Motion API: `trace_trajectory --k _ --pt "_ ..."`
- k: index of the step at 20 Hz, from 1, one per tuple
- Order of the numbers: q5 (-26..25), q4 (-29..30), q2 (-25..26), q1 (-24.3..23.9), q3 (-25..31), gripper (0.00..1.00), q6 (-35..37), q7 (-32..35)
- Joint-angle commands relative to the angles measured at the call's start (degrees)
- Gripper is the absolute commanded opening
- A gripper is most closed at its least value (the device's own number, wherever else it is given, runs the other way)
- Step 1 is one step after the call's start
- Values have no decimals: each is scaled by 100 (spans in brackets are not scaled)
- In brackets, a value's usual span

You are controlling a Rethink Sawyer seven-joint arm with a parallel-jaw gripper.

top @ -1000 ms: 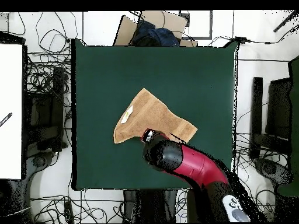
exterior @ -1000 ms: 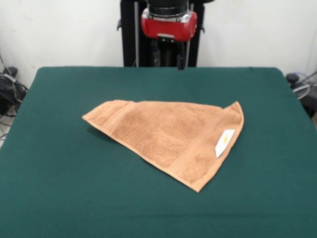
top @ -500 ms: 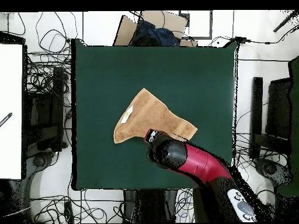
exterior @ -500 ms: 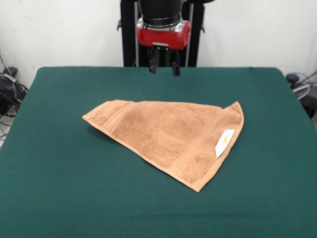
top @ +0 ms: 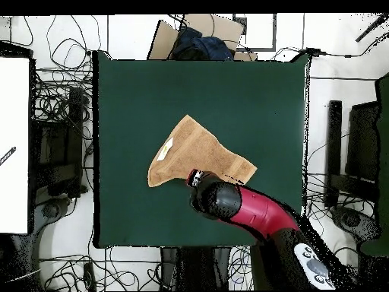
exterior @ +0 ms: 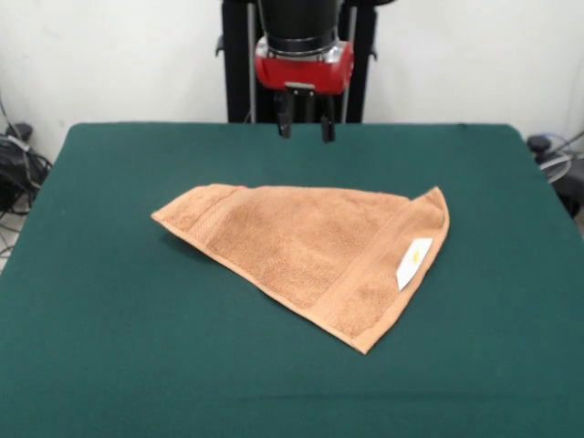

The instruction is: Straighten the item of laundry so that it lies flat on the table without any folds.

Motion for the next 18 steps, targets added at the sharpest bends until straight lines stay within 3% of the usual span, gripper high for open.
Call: trace_trajectory --k 1,11,18 --pt "-329 -405 -263 7 259 100 929 -76" --pt "-627 -711 -373 -400 352 100 1585 -427" --pt "-1238 -1300 243 -611 369 100 1629 -658"
